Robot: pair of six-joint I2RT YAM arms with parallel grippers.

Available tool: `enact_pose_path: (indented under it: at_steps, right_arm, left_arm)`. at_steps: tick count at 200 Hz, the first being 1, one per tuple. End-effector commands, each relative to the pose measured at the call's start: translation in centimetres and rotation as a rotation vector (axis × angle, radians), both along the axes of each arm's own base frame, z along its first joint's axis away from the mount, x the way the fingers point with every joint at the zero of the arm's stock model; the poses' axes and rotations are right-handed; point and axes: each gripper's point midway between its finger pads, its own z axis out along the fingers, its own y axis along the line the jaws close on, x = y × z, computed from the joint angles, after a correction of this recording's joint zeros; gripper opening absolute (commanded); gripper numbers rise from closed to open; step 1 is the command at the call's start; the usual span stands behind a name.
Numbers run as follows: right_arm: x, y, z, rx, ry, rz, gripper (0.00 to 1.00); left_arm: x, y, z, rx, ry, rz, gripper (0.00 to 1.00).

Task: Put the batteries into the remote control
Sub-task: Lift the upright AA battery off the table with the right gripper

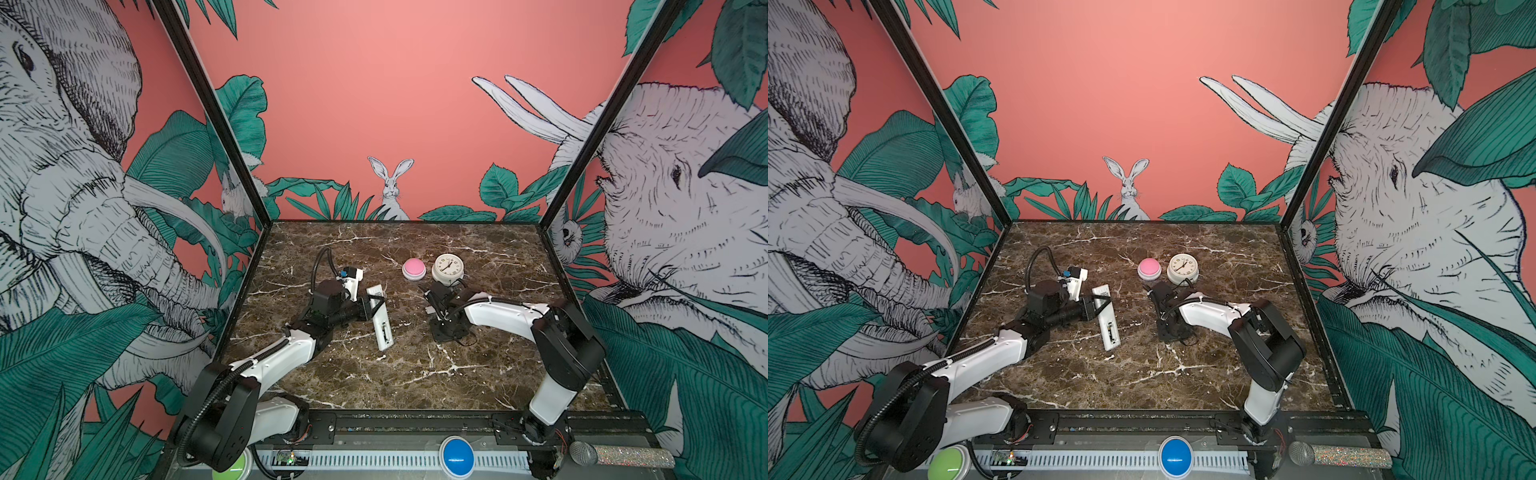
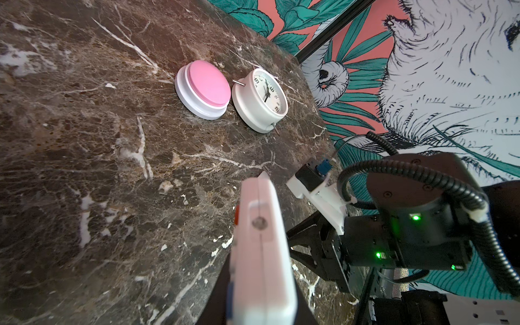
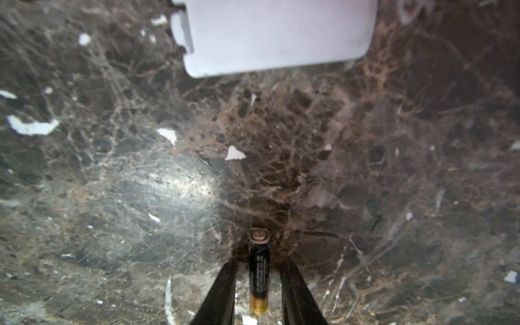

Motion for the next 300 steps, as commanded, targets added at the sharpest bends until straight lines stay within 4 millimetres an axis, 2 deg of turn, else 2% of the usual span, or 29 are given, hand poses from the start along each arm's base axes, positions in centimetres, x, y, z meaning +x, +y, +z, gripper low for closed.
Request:
enact_pose_path:
  at_steps: [1,74,155,185,218,254,258,300]
  right_arm:
    - [-2.2,-2.1,-0.6,-0.084,0.059,-0.004,0.29]
    - [-2.4,-2.2,-1.0,-0.087,0.061,0.003,0.2]
    - [-2.7,-2.2,-1.0,-0.1,0.041,0.025,0.16]
    - [-2.6,-1.8,-0.8,-0.089,0.026,0.038,0.11]
    - [-2.1,-0.3,0.1,-0.001,-0.023,0.072,0.05]
    - [-1.8,0.0,1.2,0.036,-0.069,0.101,0.02]
    - [-1.5,0.3,2.4,0.066,-0.103,0.107,0.01]
    - [-1.8,1.4,6.3,0.18,-0.185,0.149,0.01]
  left_arm:
    - [0.7,-0.4,2.1,-0.041,-0.055,-0.007,0.0]
    - [0.8,-0.5,2.0,-0.041,-0.049,-0.009,0.0]
    - [0.9,-0.6,1.6,-0.049,-0.034,-0.01,0.0]
    - [0.9,-0.7,1.5,-0.06,-0.03,-0.008,0.0]
    - [0.9,-0.7,1.4,-0.076,-0.02,-0.001,0.0]
    - [1.0,-1.1,1.8,-0.119,-0.009,-0.006,0.0]
    - [1.0,-1.2,1.8,-0.123,-0.007,-0.01,0.0]
    - [0.8,-1.4,1.9,-0.147,-0.001,-0.026,0.0]
